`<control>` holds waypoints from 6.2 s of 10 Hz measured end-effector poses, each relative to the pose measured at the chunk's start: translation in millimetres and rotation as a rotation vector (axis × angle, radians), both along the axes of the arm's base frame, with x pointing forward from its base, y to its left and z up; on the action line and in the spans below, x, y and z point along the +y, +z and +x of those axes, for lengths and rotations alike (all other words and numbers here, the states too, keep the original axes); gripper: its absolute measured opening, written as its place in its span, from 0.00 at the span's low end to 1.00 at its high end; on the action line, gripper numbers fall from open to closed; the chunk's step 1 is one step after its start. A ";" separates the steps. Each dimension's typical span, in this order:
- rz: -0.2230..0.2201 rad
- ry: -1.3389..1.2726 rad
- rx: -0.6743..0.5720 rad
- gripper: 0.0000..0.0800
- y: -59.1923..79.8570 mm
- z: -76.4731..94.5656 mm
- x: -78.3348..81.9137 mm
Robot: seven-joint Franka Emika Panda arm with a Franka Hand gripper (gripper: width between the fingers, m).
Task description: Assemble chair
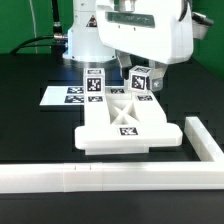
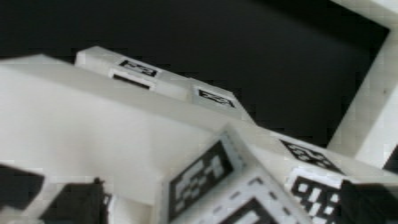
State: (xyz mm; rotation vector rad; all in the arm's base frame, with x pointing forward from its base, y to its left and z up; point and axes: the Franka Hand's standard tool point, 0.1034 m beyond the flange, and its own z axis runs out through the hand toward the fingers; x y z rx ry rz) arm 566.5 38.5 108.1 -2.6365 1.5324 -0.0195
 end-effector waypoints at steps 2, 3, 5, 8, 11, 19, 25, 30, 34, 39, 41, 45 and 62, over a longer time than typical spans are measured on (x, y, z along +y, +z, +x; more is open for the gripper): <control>-0.015 0.152 -0.008 0.81 -0.1 -0.2 -0.8; -0.021 0.209 -0.011 0.81 -0.2 -0.3 -0.5; -0.035 0.320 -0.014 0.81 -1.1 -0.9 0.7; -0.081 0.554 -0.005 0.81 -2.2 -1.9 2.1; -0.084 0.611 -0.008 0.49 -2.3 -2.0 1.2; -0.070 0.338 0.004 0.34 -2.6 -2.2 1.8; -0.045 -0.049 0.022 0.34 -3.0 -2.4 3.8; -0.013 -0.377 0.038 0.34 -3.2 -2.4 7.4; 0.020 -0.652 0.054 0.34 -3.1 -2.2 11.3; 0.059 -0.969 0.078 0.34 -2.7 -1.7 15.9; 0.073 -1.054 0.087 0.34 -2.6 -1.6 18.2; 0.067 -0.957 0.089 0.58 -3.8 -3.0 18.0; 0.002 0.380 0.053 0.64 -1.0 -4.5 11.4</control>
Offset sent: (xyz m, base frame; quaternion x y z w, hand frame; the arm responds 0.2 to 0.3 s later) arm 0.0012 0.0050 -0.0010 -0.0126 0.0019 -0.1273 0.9918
